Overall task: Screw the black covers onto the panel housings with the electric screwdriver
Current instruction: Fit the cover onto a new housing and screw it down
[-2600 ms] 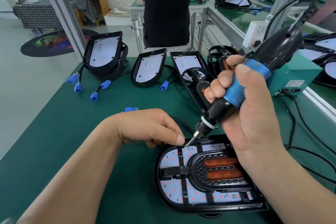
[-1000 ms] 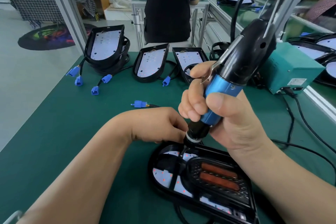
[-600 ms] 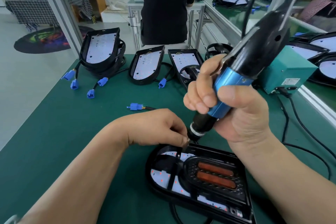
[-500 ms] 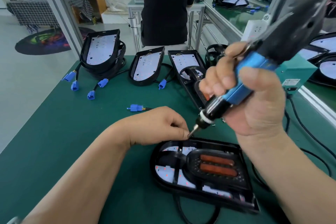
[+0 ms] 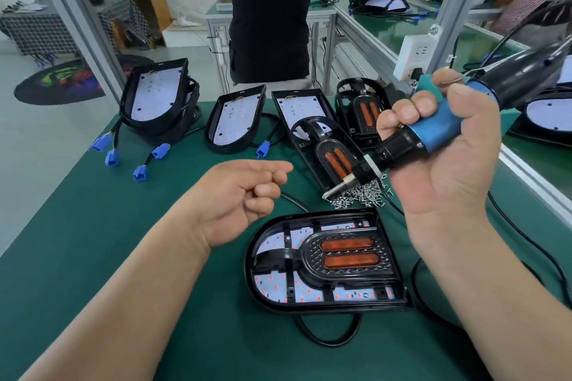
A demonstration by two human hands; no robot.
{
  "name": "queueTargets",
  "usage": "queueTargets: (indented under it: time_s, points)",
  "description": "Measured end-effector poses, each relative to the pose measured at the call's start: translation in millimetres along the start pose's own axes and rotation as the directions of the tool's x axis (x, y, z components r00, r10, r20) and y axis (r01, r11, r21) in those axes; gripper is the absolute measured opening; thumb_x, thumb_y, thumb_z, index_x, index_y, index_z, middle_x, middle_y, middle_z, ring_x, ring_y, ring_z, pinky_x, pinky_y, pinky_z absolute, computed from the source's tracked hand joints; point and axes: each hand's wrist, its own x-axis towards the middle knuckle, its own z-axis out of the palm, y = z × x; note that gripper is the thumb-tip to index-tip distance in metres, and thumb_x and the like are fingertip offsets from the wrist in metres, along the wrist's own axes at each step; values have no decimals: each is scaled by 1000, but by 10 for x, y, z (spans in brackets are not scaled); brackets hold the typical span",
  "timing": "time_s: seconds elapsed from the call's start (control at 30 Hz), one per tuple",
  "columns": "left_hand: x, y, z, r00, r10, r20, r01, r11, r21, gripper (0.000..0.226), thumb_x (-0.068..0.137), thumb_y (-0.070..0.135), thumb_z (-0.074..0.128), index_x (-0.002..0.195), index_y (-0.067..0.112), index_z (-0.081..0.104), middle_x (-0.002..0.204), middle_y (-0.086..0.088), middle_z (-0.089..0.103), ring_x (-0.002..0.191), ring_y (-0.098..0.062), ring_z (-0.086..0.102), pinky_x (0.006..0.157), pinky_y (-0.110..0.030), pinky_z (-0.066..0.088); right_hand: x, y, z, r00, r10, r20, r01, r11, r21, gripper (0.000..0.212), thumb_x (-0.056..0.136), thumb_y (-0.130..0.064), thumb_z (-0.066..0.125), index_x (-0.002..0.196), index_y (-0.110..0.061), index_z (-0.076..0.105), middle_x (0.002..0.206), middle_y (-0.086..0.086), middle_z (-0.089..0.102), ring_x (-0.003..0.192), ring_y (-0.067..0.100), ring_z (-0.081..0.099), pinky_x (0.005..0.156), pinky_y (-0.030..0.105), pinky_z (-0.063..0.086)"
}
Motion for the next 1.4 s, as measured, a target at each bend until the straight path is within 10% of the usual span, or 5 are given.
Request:
queueTargets:
  time_s: [0.3,0.67,0.93,1.4]
  points:
    - [1,-46,25,994,35,107,-44,995,86,19,93,26,67,100,10,63,77,1,59,51,-2,38,38,-12,29,-14,71,5,999,11,-37,-11,1000,0,12,96,-13,51,106,-13,58,77,2,48,69,18,49,76,32,46]
    - [-30,-50,2,972,69,225,-107,981,164,33,92,11,68,122,-2,74,88,-7,65,62,-7,45,46,-14,34,4,8,18,998,-31,-59,32,999,14,11,99,-15,52,105,-14,61,78,0,51,69,17,50,78,33,46]
    - [-56,-39,48,971,89,223,-151,948,281,12,91,26,75,89,14,74,76,-5,62,51,-5,36,41,-12,28,-8,1,23,997,-40,-65,40,999,-1,10,99,-16,57,108,-13,60,80,1,52,72,19,52,80,35,48]
    - [-54,-27,33,967,51,251,-104,973,204,12,91,6,69,99,8,78,88,-9,65,59,-8,44,44,-14,32,-27,1,58,996,-54,-70,53,998,-13,9,101,-15,54,108,-14,60,81,1,53,73,18,53,81,34,48]
